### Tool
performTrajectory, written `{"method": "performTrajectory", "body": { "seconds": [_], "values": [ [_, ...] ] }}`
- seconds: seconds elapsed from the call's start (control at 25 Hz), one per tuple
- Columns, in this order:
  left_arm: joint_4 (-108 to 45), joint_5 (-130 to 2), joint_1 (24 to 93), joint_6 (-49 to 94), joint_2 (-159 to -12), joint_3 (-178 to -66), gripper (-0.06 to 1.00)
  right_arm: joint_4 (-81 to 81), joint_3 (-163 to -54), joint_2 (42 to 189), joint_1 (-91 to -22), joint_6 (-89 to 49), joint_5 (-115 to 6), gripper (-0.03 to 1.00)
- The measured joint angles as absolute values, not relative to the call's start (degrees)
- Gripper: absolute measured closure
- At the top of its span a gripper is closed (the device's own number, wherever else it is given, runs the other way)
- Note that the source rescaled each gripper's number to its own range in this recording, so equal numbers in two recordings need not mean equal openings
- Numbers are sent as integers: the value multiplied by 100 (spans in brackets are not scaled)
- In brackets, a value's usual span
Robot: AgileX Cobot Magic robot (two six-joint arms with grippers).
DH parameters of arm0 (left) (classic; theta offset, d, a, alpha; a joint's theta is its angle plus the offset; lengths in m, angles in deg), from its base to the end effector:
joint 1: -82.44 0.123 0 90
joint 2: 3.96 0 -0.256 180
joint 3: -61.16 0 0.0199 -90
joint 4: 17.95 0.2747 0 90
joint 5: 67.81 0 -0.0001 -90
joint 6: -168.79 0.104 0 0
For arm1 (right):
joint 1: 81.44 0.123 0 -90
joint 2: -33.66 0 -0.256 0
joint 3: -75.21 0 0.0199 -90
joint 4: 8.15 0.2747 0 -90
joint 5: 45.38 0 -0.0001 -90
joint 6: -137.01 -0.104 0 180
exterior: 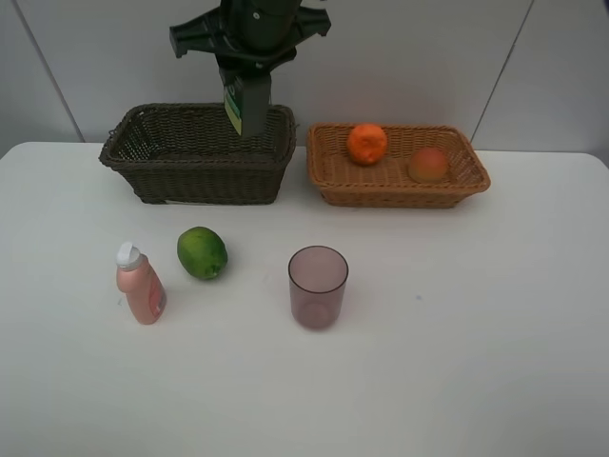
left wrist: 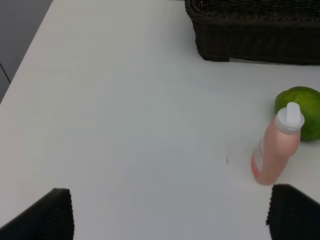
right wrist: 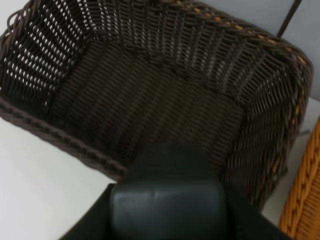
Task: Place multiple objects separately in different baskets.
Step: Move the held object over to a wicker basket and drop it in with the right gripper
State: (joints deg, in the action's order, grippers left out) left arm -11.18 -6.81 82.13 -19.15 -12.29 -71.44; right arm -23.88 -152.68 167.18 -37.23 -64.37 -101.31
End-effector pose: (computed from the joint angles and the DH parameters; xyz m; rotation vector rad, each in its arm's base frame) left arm 0.0550 0.0104 0.2849 -0.1417 2.0271 0.0506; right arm 0.3840 0.3410 0.2711 -0.5697 2.3618 0.1699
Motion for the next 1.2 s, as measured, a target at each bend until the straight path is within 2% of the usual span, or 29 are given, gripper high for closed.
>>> {"method": "performTrajectory", "body": {
  "seconds": [0.2,0.76,1.2],
  "values": [
    [-1118,-681,8213,-1915,-1229,-7144,-6,-2429,-15651,17150,-3839,-6437,-9747,97],
    [-1118,-681,8213,-1915,-1229,-7144,-6,-2812,-15694,17786,-4159,-6437,-8471,97],
    [-1118,-681,8213,-1915,-1229,-7144,-6,-2946,-15694,18240,-4286,-6437,-8215,97]
  ]
}}
